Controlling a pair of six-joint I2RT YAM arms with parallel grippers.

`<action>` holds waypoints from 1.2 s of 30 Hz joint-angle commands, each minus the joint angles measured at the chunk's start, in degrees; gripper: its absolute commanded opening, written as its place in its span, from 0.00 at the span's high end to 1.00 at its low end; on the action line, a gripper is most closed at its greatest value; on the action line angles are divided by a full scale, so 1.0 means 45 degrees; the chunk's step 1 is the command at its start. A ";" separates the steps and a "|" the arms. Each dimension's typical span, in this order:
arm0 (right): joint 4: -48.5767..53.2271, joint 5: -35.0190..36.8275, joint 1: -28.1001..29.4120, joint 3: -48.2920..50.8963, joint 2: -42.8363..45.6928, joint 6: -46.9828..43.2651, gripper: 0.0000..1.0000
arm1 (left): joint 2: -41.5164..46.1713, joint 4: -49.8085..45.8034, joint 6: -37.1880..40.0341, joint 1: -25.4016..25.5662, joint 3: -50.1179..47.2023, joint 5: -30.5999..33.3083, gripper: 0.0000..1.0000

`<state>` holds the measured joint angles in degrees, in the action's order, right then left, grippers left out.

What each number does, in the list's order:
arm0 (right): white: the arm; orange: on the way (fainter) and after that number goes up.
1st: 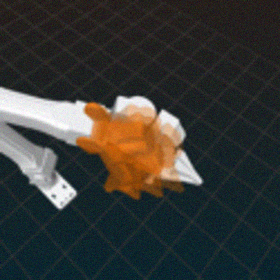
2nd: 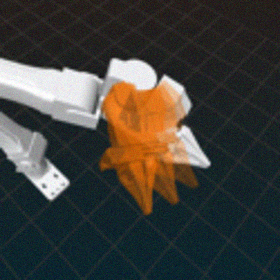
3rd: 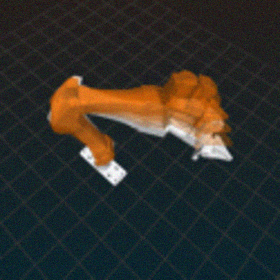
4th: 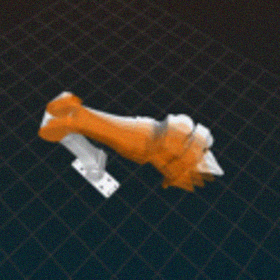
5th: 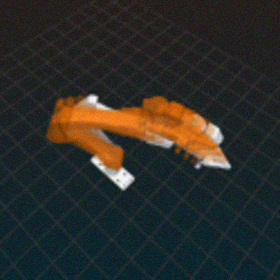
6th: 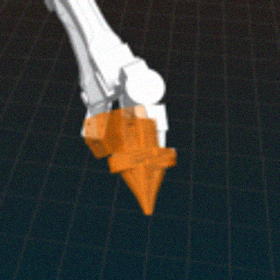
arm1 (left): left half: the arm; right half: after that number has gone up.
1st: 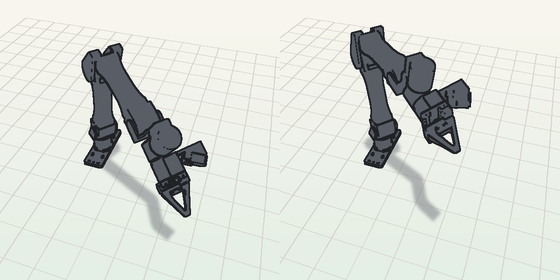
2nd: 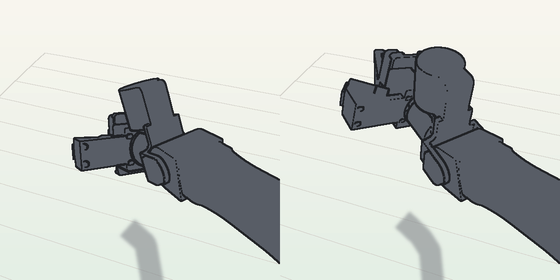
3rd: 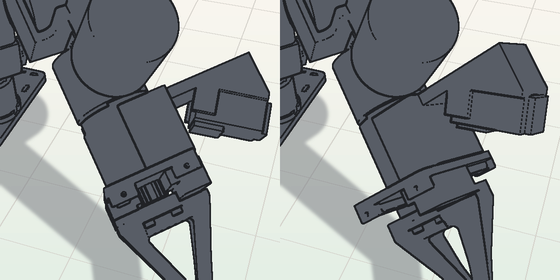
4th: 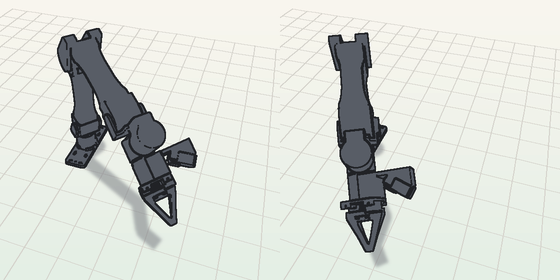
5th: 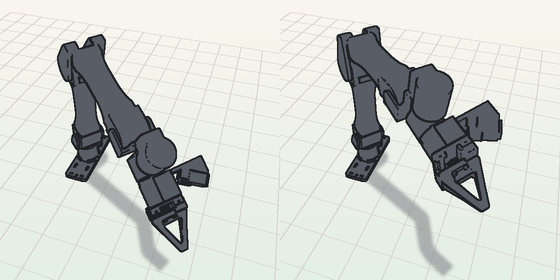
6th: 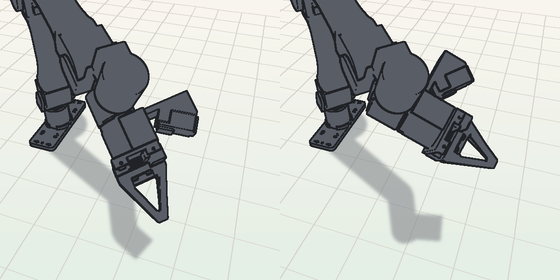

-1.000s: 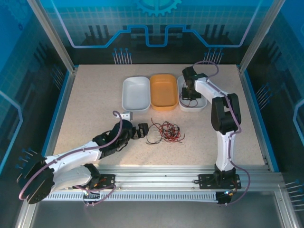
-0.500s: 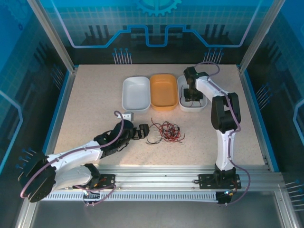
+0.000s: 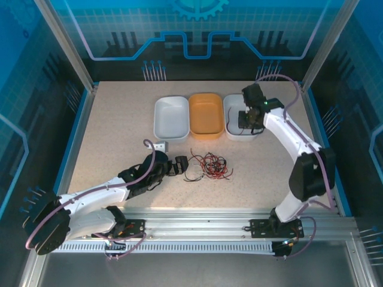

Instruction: Untangle the cables

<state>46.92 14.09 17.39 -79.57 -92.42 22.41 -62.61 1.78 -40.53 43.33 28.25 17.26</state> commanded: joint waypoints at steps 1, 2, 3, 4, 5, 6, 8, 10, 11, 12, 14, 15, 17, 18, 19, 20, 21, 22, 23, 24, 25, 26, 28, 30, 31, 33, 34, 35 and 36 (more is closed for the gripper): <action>-0.0152 -0.0138 0.1071 0.1572 0.1469 0.0858 0.63 | -0.0333 -0.0125 0.0125 -0.0017 0.0706 -0.0241 0.01; -0.0136 -0.0055 0.1398 0.2041 0.1938 0.1089 0.63 | -0.0543 -0.0091 0.0169 0.0006 0.0837 -0.0316 0.01; -0.0094 -0.0009 0.1717 0.2478 0.2355 0.1345 0.63 | -0.0789 -0.0054 0.0191 0.0046 0.0973 -0.0393 0.01; -0.0029 0.0047 0.1967 0.2843 0.2673 0.1599 0.64 | -0.1024 0.0007 0.0263 0.0103 0.1106 -0.0477 0.01; 0.0018 0.0054 0.2199 0.3288 0.3040 0.1991 0.64 | -0.1289 0.0056 0.0332 0.0188 0.1278 -0.0556 0.01; 0.0019 -0.0073 0.2408 0.3703 0.3404 0.2362 0.65 | -0.1595 0.0068 0.0402 0.0277 0.1506 -0.0571 0.01; -0.0087 -0.0294 0.2770 0.4535 0.4007 0.3106 0.66 | -0.2212 -0.0066 0.0536 0.0459 0.1985 -0.0695 0.01; -0.0301 -0.0652 0.3086 0.5270 0.4541 0.3690 0.66 | -0.2839 -0.0271 0.0683 0.0647 0.2560 -0.0913 0.01; -0.0424 -0.0823 0.3225 0.5609 0.4800 0.4009 0.66 | -0.3189 -0.0391 0.0706 0.0753 0.2848 -0.0953 0.01; -0.0546 -0.0972 0.3346 0.5882 0.5061 0.4288 0.66 | -0.3511 -0.0522 0.0716 0.0856 0.3156 -0.1007 0.01; -0.0783 -0.1212 0.3533 0.6370 0.5480 0.4685 0.67 | -0.4134 -0.0614 0.0798 0.0974 0.3661 -0.1289 0.01; -0.0830 -0.1259 0.3635 0.6412 0.5688 0.4841 0.67 | -0.4445 -0.0627 0.0849 0.1033 0.3907 -0.1451 0.01; -0.0910 -0.1327 0.3851 0.6904 0.6104 0.5127 0.67 | -0.5000 -0.0627 0.0917 0.1112 0.4319 -0.1782 0.01; -0.0965 -0.1319 0.3987 0.7038 0.6279 0.5256 0.67 | -0.5241 -0.0614 0.0896 0.1132 0.4486 -0.1938 0.01; -0.0999 -0.1316 0.4080 0.7116 0.6388 0.5337 0.67 | -0.5450 -0.0605 0.0868 0.1151 0.4608 -0.2038 0.01; -0.1095 -0.1289 0.4278 0.7274 0.6571 0.5452 0.68 | -0.5676 -0.0611 0.0808 0.1152 0.4746 -0.2141 0.01; -0.1154 -0.1241 0.4432 0.7405 0.6672 0.5543 0.68 | -0.5840 -0.0559 0.0781 0.1171 0.4848 -0.2225 0.01; -0.1229 -0.1198 0.4573 0.7538 0.6743 0.5620 0.68 | -0.6030 -0.0512 0.0737 0.1189 0.4928 -0.2304 0.01; -0.1292 -0.1145 0.4720 0.7633 0.6772 0.5678 0.68 | -0.6168 -0.0475 0.0726 0.1192 0.5002 -0.2376 0.01; -0.1348 -0.1047 0.4881 0.7706 0.6768 0.5717 0.68 | -0.6301 -0.0455 0.0689 0.1209 0.5076 -0.2420 0.01; -0.1392 -0.0879 0.5072 0.7764 0.6732 0.5768 0.68 | -0.6460 -0.0425 0.0649 0.1211 0.5154 -0.2479 0.02; -0.1461 -0.0723 0.5288 0.7775 0.6663 0.5776 0.68 | -0.6610 -0.0404 0.0619 0.1225 0.5277 -0.2555 0.02; -0.1592 -0.0406 0.5689 0.7718 0.6456 0.5740 0.68 | -0.6888 -0.0407 0.0583 0.1249 0.5519 -0.2676 0.02; -0.1579 0.0075 0.6065 0.7507 0.6169 0.5712 0.68 | -0.7130 -0.0396 0.0570 0.1303 0.5713 -0.2696 0.02; -0.1540 0.0352 0.6243 0.7368 0.5943 0.5671 0.67 | -0.7259 -0.0386 0.0531 0.1327 0.5782 -0.2699 0.02; -0.1510 0.0773 0.6486 0.7099 0.5559 0.5590 0.66 | -0.7423 -0.0338 0.0418 0.1347 0.5812 -0.2702 0.02; -0.1546 0.0909 0.6567 0.6970 0.5333 0.5508 0.66 | -0.7487 -0.0289 0.0323 0.1347 0.5802 -0.2711 0.02; -0.1604 0.1013 0.6642 0.6863 0.5107 0.5439 0.65 | -0.7546 -0.0240 0.0249 0.1347 0.5776 -0.2721 0.02; -0.1689 0.1077 0.6689 0.6773 0.4894 0.5373 0.65 | -0.7571 -0.0197 0.0173 0.1349 0.5744 -0.2721 0.03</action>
<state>40.36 15.07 46.39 -46.68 -68.51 46.70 -95.74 0.51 -38.26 49.04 53.12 6.11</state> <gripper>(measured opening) 0.350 0.975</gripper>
